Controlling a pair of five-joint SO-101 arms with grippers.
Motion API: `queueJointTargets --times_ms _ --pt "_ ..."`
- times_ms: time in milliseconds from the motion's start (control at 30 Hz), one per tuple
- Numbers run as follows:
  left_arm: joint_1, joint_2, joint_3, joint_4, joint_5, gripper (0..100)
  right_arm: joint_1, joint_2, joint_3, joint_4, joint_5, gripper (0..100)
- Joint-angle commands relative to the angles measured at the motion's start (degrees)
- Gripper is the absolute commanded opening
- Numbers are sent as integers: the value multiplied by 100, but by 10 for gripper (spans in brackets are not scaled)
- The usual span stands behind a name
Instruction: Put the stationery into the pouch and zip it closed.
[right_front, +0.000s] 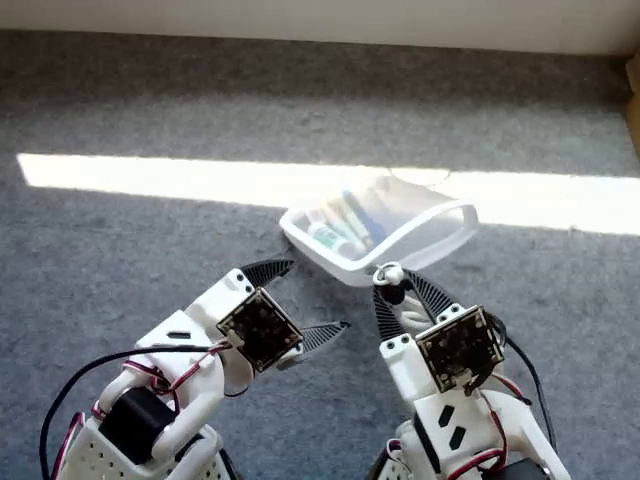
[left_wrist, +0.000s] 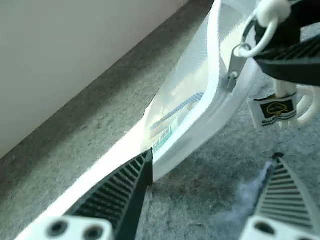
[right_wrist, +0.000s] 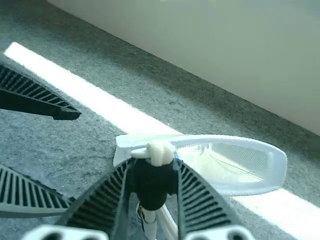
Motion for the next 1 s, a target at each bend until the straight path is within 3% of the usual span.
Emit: queueJointTargets --times_ms 0,200,400,667,967 --pt "189 -4 -22 -404 -26 333 -13 -75 -400 66 -18 5" --pt "251 -4 92 -668 -26 333 -22 -75 -787 576 -9 5" --pt "901 -48 347 -765 -35 333 -31 -75 -1068 910 141 5" --pt "945 -48 778 -1530 -35 292 -1147 -57 -1349 1349 149 5" --pt "945 -57 840 -1644 -9 287 -1200 -57 -1481 1473 149 5"
